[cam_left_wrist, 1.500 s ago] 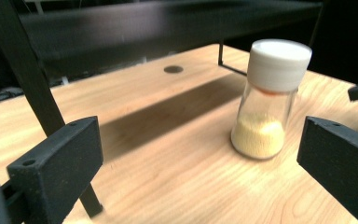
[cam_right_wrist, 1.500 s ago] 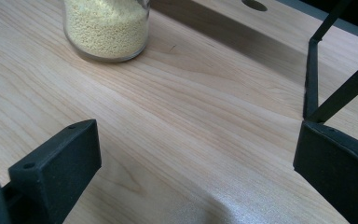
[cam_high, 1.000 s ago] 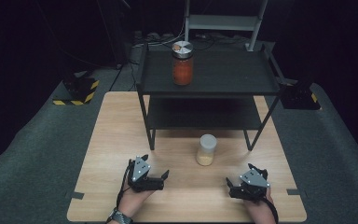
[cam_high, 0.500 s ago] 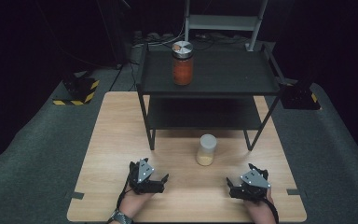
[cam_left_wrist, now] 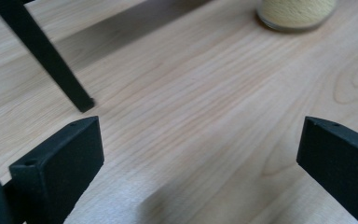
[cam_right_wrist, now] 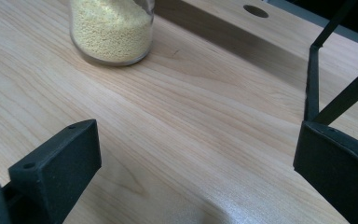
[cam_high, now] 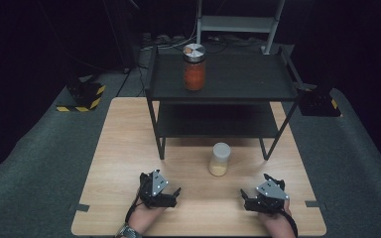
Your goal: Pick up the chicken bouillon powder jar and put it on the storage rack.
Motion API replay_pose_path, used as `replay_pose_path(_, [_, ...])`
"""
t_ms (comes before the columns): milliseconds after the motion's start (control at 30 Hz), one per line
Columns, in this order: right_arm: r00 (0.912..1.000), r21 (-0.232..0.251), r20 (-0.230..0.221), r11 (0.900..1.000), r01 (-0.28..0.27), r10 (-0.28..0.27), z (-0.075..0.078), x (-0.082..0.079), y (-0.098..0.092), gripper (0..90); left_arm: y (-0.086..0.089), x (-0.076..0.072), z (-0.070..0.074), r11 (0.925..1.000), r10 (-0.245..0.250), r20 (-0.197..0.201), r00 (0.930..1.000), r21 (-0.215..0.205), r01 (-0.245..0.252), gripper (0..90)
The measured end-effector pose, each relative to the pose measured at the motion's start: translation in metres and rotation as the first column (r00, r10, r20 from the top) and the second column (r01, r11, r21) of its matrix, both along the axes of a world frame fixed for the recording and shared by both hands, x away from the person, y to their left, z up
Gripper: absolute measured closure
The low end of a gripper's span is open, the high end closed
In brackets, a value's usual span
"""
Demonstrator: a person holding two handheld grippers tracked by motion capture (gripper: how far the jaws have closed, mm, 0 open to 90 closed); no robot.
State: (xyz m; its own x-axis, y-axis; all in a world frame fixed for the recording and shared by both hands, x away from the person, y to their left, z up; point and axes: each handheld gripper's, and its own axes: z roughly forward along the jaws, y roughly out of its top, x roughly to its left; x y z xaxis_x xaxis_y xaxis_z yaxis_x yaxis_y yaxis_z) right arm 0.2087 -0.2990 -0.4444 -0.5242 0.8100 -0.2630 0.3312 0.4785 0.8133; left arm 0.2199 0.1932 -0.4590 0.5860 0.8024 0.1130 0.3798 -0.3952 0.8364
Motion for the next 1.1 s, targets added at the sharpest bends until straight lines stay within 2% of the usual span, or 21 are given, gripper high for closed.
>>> replay_pose_path(200, [0.9999,0.005,0.006,1.0,-0.014,0.014,-0.001,-0.002,-0.001,0.0,-0.004,-0.001,0.001,0.9994,-0.019,0.004,0.9998,0.028,0.019,0.8])
replay_pose_path(267, [0.9998,0.006,0.005,1.0,-0.019,0.018,0.0,-0.001,-0.001,0.0,-0.004,0.0,0.002,0.9996,-0.017,-0.002,0.9999,0.024,0.017,0.8])
replay_pose_path(433, [0.9991,0.027,0.042,1.0,-0.008,0.007,0.001,-0.006,-0.001,0.0,-0.001,0.001,0.001,0.9997,-0.021,-0.004,0.9998,0.013,0.021,0.8])
replay_pose_path(500, [0.9986,0.045,0.049,0.999,-0.024,0.022,0.004,-0.008,-0.002,0.0,-0.001,0.001,0.001,0.9996,-0.025,-0.002,0.9997,0.011,0.025,0.8])
replay_pose_path(800, [0.9928,0.059,0.092,0.995,-0.082,0.076,0.012,-0.014,0.006,0.0,0.0,0.001,0.001,0.9996,-0.028,-0.004,0.9996,0.005,0.028,0.8])
replay_pose_path(1100, [0.9876,0.084,0.119,0.99,-0.112,0.102,0.02,-0.012,0.012,0.0,0.0,0.0,0.0,0.9995,-0.03,-0.001,0.9995,0.007,0.03,0.8])
